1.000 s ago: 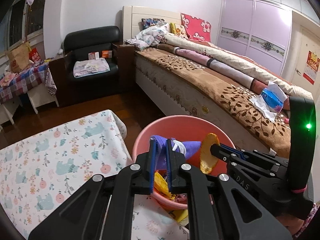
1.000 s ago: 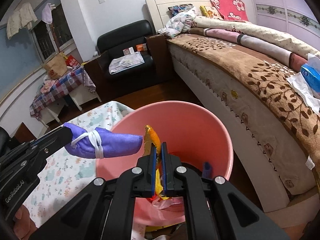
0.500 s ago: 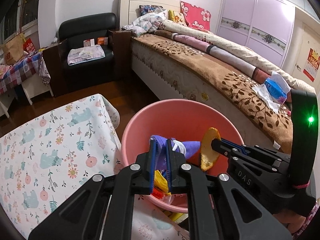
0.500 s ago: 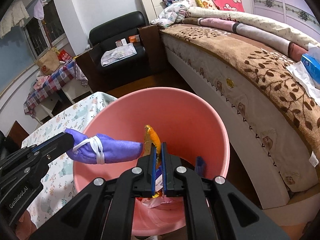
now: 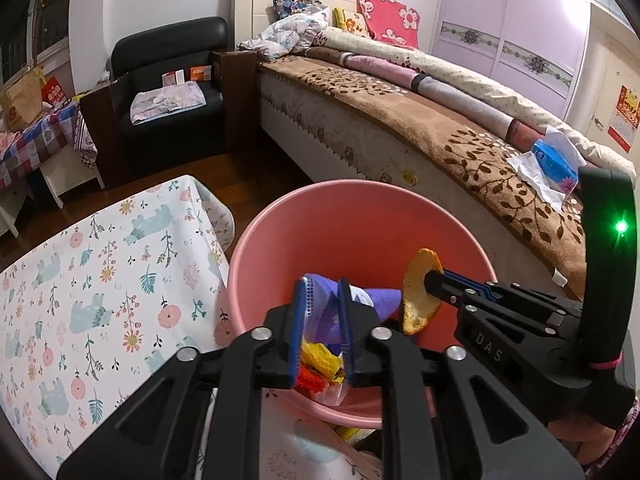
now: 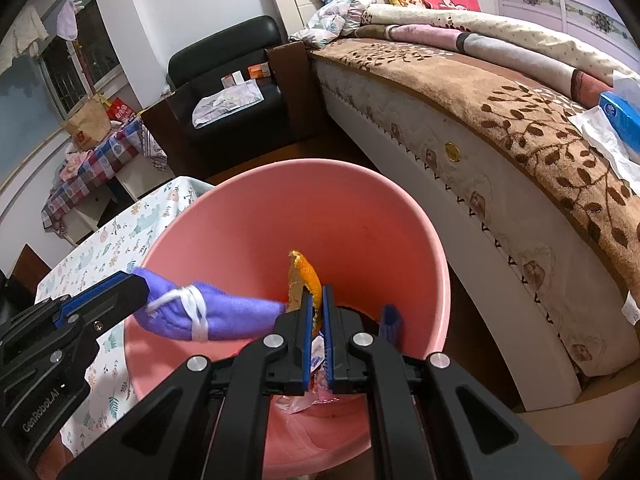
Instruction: Collect trash
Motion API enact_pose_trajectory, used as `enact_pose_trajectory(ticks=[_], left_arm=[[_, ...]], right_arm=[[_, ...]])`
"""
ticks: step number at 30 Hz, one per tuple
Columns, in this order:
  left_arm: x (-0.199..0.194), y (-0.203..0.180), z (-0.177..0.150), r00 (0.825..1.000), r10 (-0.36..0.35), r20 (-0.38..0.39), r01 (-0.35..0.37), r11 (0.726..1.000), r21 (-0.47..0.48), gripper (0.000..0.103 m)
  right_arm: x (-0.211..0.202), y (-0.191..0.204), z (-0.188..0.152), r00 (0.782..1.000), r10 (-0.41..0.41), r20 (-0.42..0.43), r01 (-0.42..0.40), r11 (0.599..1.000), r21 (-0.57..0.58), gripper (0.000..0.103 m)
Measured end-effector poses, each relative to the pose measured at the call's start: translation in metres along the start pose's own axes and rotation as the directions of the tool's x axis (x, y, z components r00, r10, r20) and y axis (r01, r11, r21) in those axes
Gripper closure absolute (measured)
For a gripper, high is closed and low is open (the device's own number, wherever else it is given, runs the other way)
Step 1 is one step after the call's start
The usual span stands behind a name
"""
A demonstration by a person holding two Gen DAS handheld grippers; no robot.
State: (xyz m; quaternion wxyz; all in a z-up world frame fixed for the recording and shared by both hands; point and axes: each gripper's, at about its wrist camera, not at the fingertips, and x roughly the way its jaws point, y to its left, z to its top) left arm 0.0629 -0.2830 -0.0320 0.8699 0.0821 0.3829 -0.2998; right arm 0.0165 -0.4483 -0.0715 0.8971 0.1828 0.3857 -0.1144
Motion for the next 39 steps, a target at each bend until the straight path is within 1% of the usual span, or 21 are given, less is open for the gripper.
enact_pose_trajectory(ticks=[1, 2, 4, 6, 8, 11, 12, 13, 17, 21, 29, 39], left_arm=[[0.001, 0.0, 0.0, 1.0, -0.002, -0.005, 0.002, 1.0, -0.003, 0.083], [0.002, 0.001, 0.0, 1.0, 0.003, -0.015, -0.003, 1.0, -0.007, 0.07], [0.002, 0.004, -0.001, 1.0, 0.008, -0.016, -0.008, 1.0, -0.012, 0.06], [0.001, 0.004, -0.001, 1.0, 0.01, -0.013, -0.01, 1.0, -0.014, 0.059], [0.0, 0.005, -0.001, 1.0, 0.004, -0.014, -0.005, 1.0, -0.021, 0.059], [-0.002, 0.004, -0.001, 1.0, -0.001, -0.008, 0.001, 1.0, -0.017, 0.059], [-0.003, 0.004, -0.001, 1.0, -0.003, -0.006, 0.003, 1.0, -0.019, 0.059], [-0.005, 0.005, -0.001, 1.0, -0.005, -0.003, 0.005, 1.0, -0.022, 0.059], [-0.011, 0.004, -0.001, 1.0, 0.009, 0.009, -0.009, 1.0, -0.022, 0.059], [-0.019, 0.002, -0.002, 0.999, 0.019, 0.026, -0.018, 1.0, -0.023, 0.059], [-0.034, 0.002, -0.004, 0.997, 0.05, 0.057, -0.049, 0.999, -0.015, 0.059], [-0.049, 0.006, -0.008, 0.995, 0.054, 0.079, -0.052, 0.998, -0.029, 0.059]], right_arm=[[0.0, 0.0, 0.0, 1.0, -0.001, 0.0, 0.001, 1.0, 0.0, 0.098], [0.0, 0.0, 0.001, 1.0, 0.0, 0.0, 0.0, 1.0, 0.002, 0.098], [0.0, 0.0, 0.0, 1.0, -0.002, 0.0, 0.002, 1.0, 0.001, 0.098], [0.0, 0.0, 0.001, 1.0, -0.001, 0.002, 0.001, 1.0, 0.0, 0.098], [0.0, 0.0, 0.001, 1.0, 0.001, 0.002, -0.001, 1.0, 0.004, 0.093], [-0.002, -0.001, 0.001, 1.0, 0.011, 0.007, -0.011, 1.0, 0.011, 0.077], [-0.004, -0.001, 0.001, 1.0, 0.008, 0.014, -0.008, 1.0, 0.011, 0.069], [-0.006, -0.001, 0.001, 1.0, 0.008, 0.021, -0.008, 1.0, 0.012, 0.066], [-0.015, 0.0, 0.002, 0.999, 0.017, 0.035, -0.017, 1.0, 0.01, 0.064], [-0.025, 0.004, -0.001, 0.998, 0.024, 0.055, -0.025, 1.0, 0.007, 0.06], [-0.041, 0.017, -0.01, 0.996, 0.041, 0.075, -0.04, 0.999, -0.011, 0.06], [-0.057, 0.027, -0.019, 0.994, 0.047, 0.097, -0.046, 0.999, -0.014, 0.054]])
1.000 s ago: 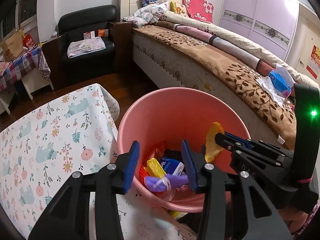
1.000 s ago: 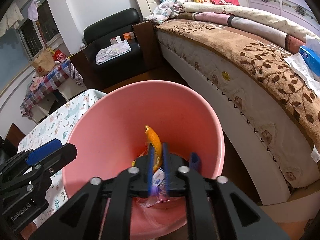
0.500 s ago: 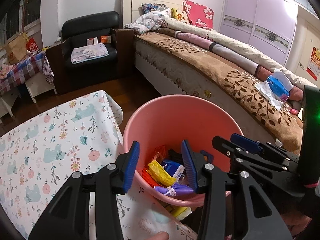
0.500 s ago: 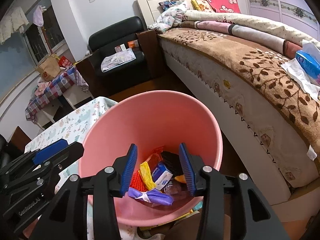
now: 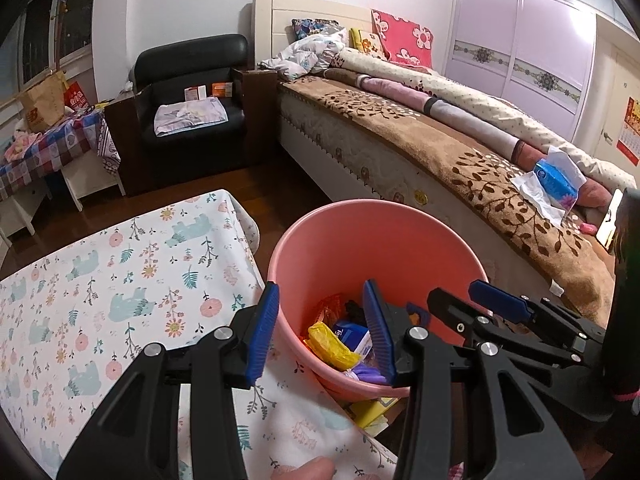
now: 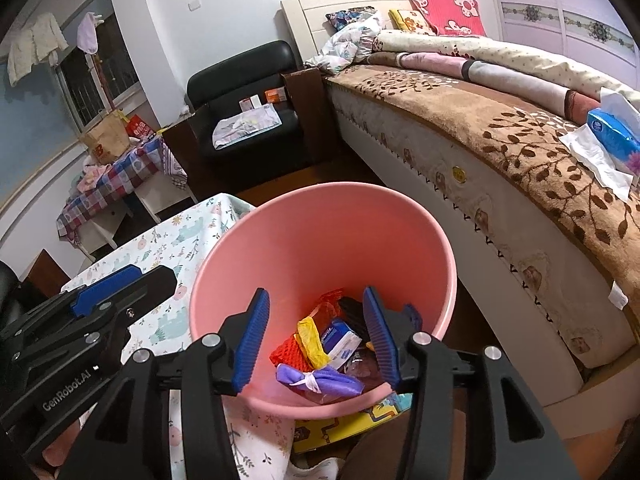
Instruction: Collect trash
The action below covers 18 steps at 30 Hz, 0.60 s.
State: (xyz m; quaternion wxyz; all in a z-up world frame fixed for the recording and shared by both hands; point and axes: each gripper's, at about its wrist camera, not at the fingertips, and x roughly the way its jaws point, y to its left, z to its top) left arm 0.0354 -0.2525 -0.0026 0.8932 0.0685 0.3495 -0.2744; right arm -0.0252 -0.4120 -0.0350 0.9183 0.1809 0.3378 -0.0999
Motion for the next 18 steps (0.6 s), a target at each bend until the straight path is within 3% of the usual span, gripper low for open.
enact_pose_trajectory(ticks=[18], left_arm=[[-0.023, 0.013, -0.003, 0.999, 0.012, 0.043, -0.012, 1.0, -0.02, 0.059]], right_arm=[[-0.018, 0.017, -0.001, 0.999, 0.0, 0.035, 0.001, 1.0, -0.031, 0.053]])
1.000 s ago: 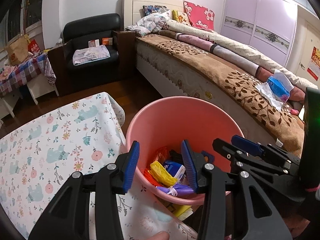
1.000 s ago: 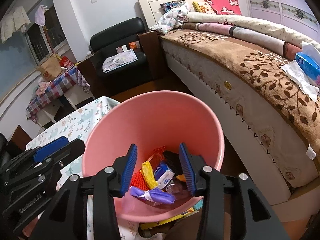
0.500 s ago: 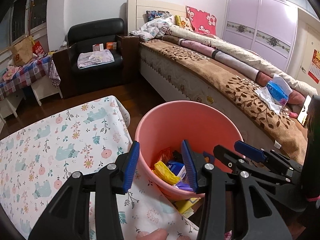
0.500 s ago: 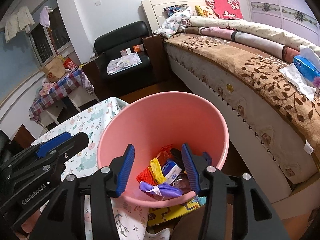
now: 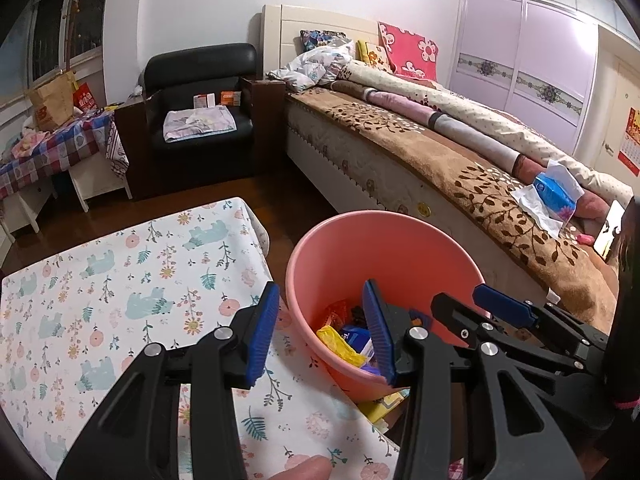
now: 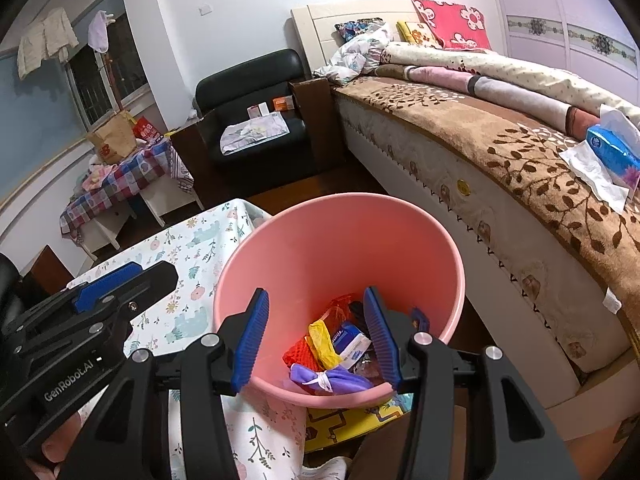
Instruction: Collect trash
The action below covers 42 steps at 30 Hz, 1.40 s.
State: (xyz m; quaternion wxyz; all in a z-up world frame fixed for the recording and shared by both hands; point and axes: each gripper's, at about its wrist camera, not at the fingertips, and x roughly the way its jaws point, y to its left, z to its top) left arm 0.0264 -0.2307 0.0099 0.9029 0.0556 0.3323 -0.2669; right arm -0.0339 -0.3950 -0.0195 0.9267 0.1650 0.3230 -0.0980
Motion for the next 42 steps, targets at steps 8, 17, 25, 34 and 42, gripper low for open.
enact_pose_trajectory(ticks=[8, 17, 25, 34, 42], left_arm=[[-0.009, 0.005, 0.002, 1.0, 0.012, 0.024, -0.012, 1.0, -0.007, 0.059], [-0.016, 0.019, 0.002, 0.999, 0.034, 0.036, -0.033, 0.999, -0.035, 0.059], [-0.021, 0.029, 0.001, 0.998, 0.05, 0.045, -0.047, 0.997, -0.061, 0.059], [-0.03, 0.036, -0.002, 0.996, 0.074, 0.052, -0.071, 0.995, -0.071, 0.059], [-0.039, 0.043, -0.005, 0.994, 0.094, 0.062, -0.089, 0.992, -0.086, 0.059]], right_arm=[[-0.01, 0.009, 0.003, 0.999, -0.02, 0.031, 0.021, 1.0, -0.017, 0.046], [-0.019, 0.025, 0.001, 0.999, -0.012, 0.047, 0.014, 0.999, -0.049, 0.045], [-0.023, 0.035, 0.001, 0.998, -0.011, 0.059, 0.014, 0.998, -0.061, 0.045], [-0.022, 0.04, -0.001, 0.999, -0.011, 0.052, 0.014, 0.997, -0.071, 0.045], [-0.021, 0.049, -0.002, 0.999, -0.001, 0.046, 0.005, 0.996, -0.09, 0.045]])
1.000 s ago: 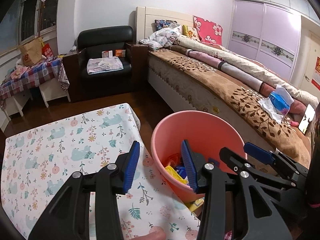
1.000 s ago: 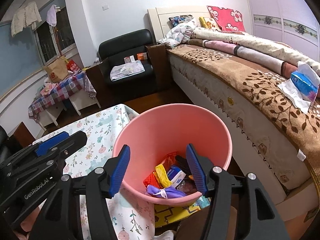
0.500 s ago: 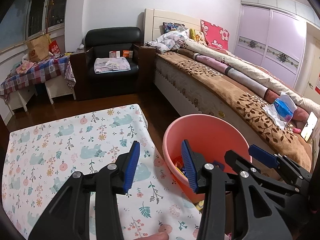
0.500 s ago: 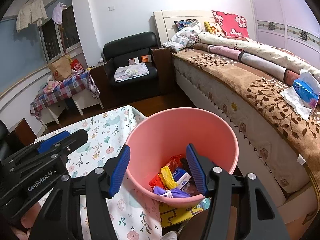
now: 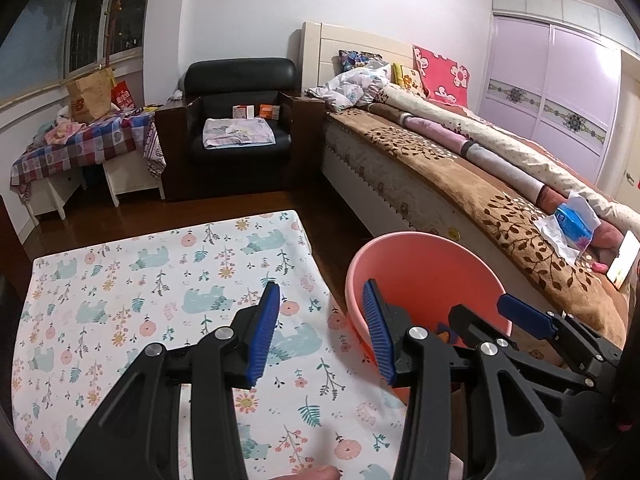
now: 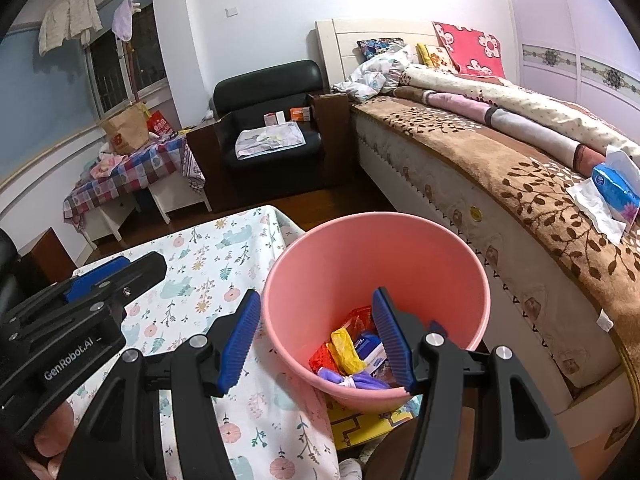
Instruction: Collect trash
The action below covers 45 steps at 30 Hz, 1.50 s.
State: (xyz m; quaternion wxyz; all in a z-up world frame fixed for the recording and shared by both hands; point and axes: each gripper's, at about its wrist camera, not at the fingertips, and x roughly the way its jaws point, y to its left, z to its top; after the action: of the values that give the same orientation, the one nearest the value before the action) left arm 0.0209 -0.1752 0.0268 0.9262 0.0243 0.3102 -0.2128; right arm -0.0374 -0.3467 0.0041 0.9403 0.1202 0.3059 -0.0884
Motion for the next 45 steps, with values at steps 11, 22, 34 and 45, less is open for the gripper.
enact_pose_trajectory(ticks=[11, 22, 34, 45], left_arm=[[-0.009, 0.007, -0.002, 1.0, 0.021, 0.003, -0.02, 1.0, -0.018, 0.059], [-0.018, 0.01, -0.003, 0.999, 0.026, 0.018, -0.026, 0.999, -0.024, 0.059], [-0.023, 0.012, -0.003, 0.999, 0.032, 0.024, -0.031, 0.999, -0.028, 0.059], [-0.025, 0.011, -0.003, 0.999, 0.033, 0.021, -0.033, 0.999, -0.029, 0.059]], right_arm=[[-0.003, 0.008, -0.002, 1.0, 0.006, -0.006, -0.006, 1.0, -0.008, 0.045], [-0.005, 0.011, -0.003, 1.0, 0.008, -0.002, -0.008, 1.0, -0.013, 0.045], [-0.011, 0.018, -0.002, 1.0, 0.015, 0.003, -0.015, 1.0, -0.018, 0.045], [-0.013, 0.02, -0.003, 1.0, 0.015, -0.004, -0.015, 1.0, -0.019, 0.045]])
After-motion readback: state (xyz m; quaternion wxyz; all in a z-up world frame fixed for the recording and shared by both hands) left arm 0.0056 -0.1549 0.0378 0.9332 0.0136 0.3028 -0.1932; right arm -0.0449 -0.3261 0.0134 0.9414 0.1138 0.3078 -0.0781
